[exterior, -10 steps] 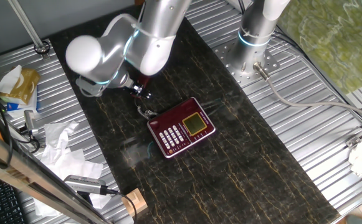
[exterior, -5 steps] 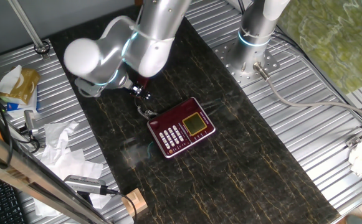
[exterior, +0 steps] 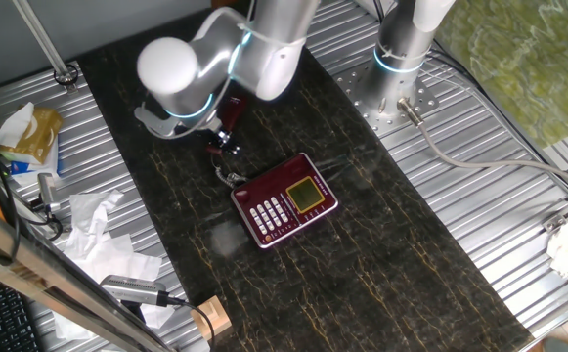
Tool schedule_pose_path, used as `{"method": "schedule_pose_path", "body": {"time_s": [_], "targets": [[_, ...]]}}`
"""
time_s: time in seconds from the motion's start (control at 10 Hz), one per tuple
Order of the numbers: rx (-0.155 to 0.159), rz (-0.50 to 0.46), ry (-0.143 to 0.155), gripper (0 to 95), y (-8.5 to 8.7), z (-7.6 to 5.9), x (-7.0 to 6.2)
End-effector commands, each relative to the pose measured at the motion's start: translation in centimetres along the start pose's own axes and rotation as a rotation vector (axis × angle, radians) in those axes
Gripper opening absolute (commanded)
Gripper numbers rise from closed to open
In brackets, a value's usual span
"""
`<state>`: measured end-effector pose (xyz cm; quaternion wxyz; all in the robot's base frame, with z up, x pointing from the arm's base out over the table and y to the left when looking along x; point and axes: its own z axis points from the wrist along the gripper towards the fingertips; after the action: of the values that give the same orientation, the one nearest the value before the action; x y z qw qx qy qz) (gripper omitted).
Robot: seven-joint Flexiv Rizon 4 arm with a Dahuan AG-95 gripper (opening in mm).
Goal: Place the handset of the telephone on the corresponding phone cradle
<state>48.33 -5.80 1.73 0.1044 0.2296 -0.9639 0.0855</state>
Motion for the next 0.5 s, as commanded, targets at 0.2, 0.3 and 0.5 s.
{"method": "schedule_pose_path", "body": {"time_s": [0.2,0.3,0.5], "targets": [[0.017,0.013,-0.031,76.0,-0.24,-0.27,-0.12],[0.018,0.009,-0.03,76.0,-0.4,-0.33,-0.03],[0.015,-0.002,-0.021,76.0,-0.8,-0.53,0.4]]}}
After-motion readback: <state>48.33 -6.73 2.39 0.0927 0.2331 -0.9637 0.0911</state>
